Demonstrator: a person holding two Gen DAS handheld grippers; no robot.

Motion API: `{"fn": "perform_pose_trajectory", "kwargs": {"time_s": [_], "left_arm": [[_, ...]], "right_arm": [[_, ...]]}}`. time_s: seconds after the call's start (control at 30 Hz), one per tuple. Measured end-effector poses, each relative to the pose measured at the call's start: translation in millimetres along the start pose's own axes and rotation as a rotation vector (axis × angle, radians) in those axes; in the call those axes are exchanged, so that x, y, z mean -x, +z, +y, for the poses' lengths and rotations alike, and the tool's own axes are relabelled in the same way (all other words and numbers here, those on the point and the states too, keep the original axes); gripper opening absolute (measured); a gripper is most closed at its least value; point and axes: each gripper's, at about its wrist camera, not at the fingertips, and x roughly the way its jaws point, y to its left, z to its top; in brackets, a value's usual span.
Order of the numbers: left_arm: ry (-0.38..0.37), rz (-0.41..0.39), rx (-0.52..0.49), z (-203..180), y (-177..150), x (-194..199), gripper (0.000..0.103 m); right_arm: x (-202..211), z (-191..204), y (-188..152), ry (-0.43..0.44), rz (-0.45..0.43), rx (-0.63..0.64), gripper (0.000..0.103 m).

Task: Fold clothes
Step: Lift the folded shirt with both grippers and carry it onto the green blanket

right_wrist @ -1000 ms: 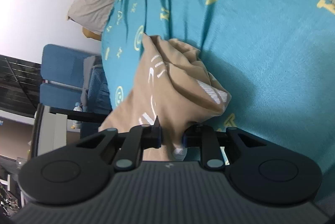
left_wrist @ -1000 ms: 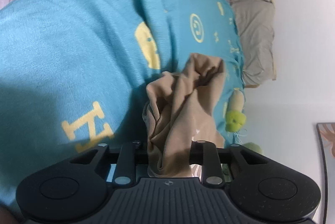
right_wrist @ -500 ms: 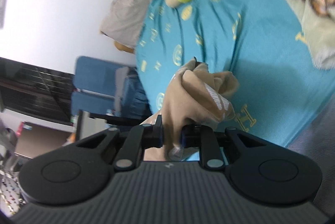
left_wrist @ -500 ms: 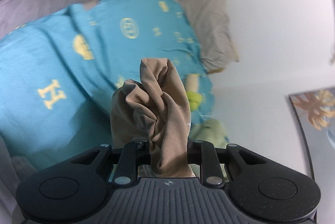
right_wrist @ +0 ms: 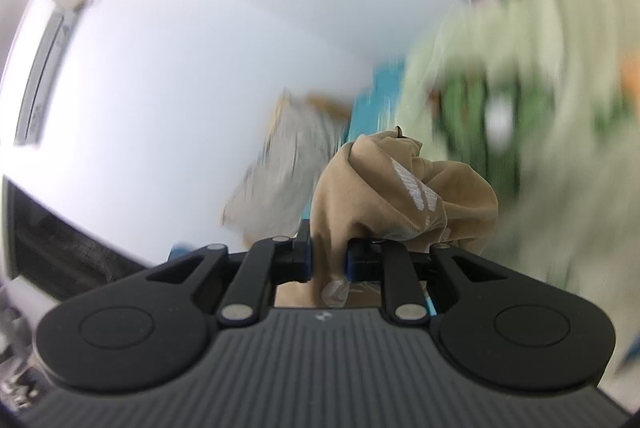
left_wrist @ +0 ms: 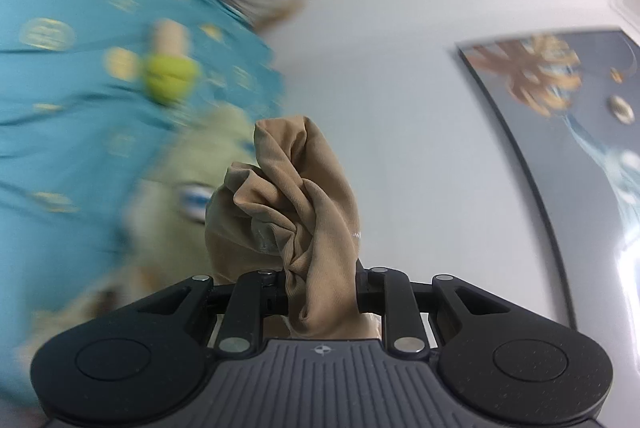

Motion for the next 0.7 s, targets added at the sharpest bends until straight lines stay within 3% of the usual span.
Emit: {"fn": "perform_pose_trajectory", "kwargs": {"time_s": [0.13,0.27,0.4,0.57,0.63,0.7], "left_arm": [[-0.089,0.07,-0.078,-49,-5,-96,0.023],[-0.112,0.087,-0.189,-54,-28,-156,0.023],[-0.106,0.155,-0.28,-8,-55,-190,0.024],[0.005,0.264,-0.3,71,-83,-189,0.025],[0.028,0.287,-0.34,88,-92,-185,0.028],[0.068,0.3,-0.396,95,-96,-185,0.042]], "right_arm": [[6,11,78,-0.045,-0.144,0.107,0.019],[8,-5,106,-0.078,-0.229,0.186,0.019],[-1,-52,88,-0.167,-0.259,0.209,0.019],[-4,-116,34,-0.247,-0.168,0.172,0.019],[0,-133,10,-0.256,-0.157,0.153,0.019],[3,-145,-6,-0.267,-0.163,0.13,0.019]]}}
